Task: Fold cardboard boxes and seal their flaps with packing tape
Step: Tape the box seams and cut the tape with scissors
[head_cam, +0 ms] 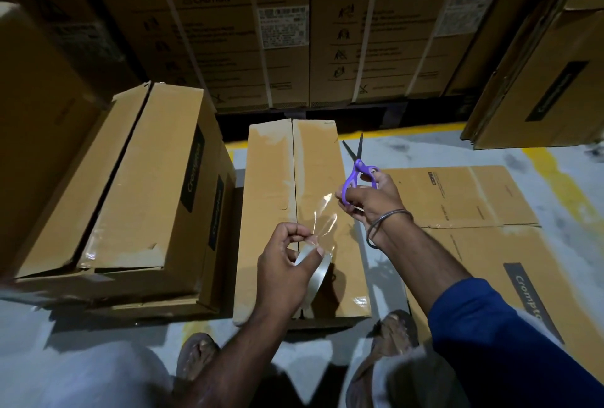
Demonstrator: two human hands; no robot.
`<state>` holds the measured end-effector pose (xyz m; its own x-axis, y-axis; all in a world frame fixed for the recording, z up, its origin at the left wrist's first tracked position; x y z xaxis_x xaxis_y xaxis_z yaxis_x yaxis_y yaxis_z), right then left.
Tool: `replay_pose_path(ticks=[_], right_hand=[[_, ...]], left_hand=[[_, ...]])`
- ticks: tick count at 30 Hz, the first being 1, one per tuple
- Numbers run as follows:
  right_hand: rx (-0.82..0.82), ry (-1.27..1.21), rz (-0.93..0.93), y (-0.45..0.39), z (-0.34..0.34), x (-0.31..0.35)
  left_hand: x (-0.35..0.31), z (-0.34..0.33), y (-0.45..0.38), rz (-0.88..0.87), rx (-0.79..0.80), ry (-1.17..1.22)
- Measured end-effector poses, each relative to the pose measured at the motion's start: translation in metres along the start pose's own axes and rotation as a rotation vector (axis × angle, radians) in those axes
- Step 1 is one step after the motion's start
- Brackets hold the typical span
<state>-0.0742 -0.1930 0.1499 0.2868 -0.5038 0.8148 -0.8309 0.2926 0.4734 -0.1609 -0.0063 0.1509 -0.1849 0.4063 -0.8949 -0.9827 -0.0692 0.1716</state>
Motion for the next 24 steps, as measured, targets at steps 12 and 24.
replay_pose_path(ticks=[12, 24], right_hand=[[-0.138, 0.064, 0.166, -0.028, -0.012, -0.029], [-0.128, 0.076, 0.191, -0.045, -0.034, -0.026]], left_hand=[[0.002, -0.001, 0.013, -0.027, -0.045, -0.151], [0.012, 0.003, 0.007, 0.175, 0.213, 0.052]])
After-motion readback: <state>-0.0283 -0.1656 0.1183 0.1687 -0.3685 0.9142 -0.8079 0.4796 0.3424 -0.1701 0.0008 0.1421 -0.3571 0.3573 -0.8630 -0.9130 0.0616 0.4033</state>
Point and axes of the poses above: each hand's wrist, its own y-axis away from the middle knuckle, its own z-axis out of the back of the hand, x = y × z, the point moved 3 cm from there along -y, towards the middle knuckle, and after that the axes turned 13 degrees about -y, right-handed, at the moved point
